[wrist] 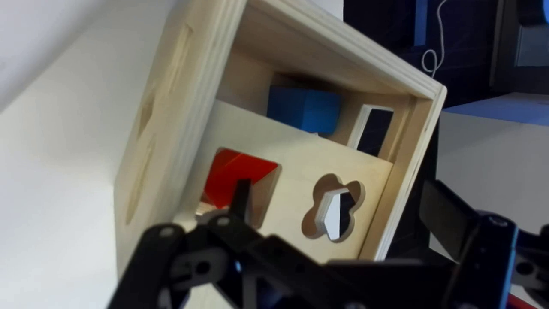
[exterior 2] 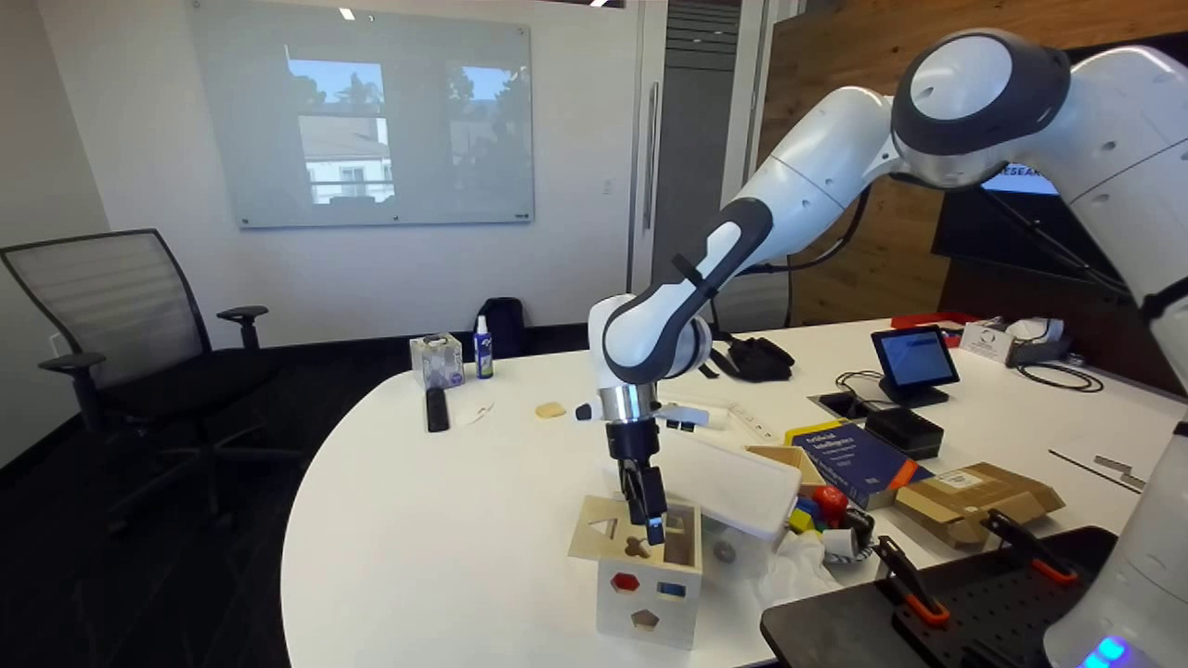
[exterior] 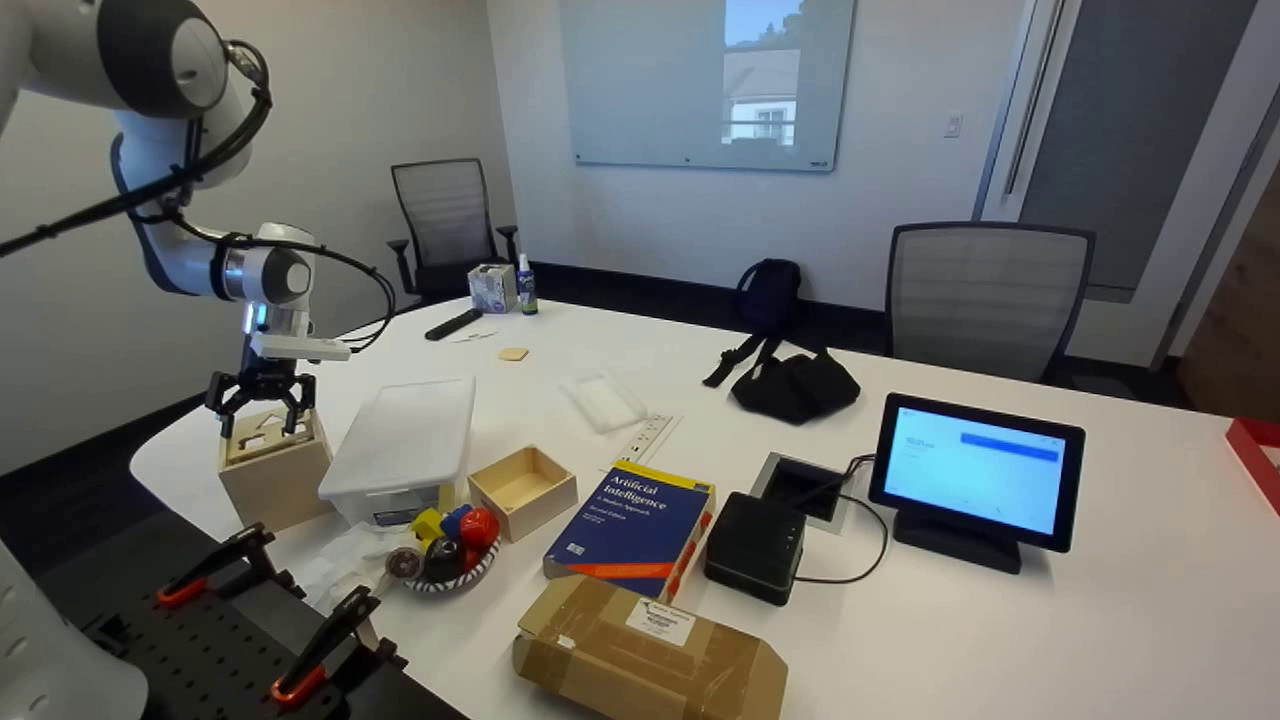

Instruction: Open the cube

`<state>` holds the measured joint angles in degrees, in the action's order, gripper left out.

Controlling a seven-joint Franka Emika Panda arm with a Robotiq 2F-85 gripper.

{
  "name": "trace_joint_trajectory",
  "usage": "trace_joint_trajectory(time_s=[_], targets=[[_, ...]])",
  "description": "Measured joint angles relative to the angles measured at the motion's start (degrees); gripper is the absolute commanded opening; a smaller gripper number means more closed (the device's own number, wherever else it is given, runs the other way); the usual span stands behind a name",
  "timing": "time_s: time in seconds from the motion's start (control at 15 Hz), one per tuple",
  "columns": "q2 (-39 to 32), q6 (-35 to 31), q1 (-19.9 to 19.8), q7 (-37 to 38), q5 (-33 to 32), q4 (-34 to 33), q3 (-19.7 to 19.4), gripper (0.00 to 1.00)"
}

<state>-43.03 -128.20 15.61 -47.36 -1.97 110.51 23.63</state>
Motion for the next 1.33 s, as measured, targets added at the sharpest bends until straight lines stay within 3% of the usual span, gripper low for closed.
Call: trace_joint_trajectory(time_s=[1.33], targets=[[-0.8, -8.8, -0.1, -3.6, 0.0, 0.1, 1.0, 1.00]])
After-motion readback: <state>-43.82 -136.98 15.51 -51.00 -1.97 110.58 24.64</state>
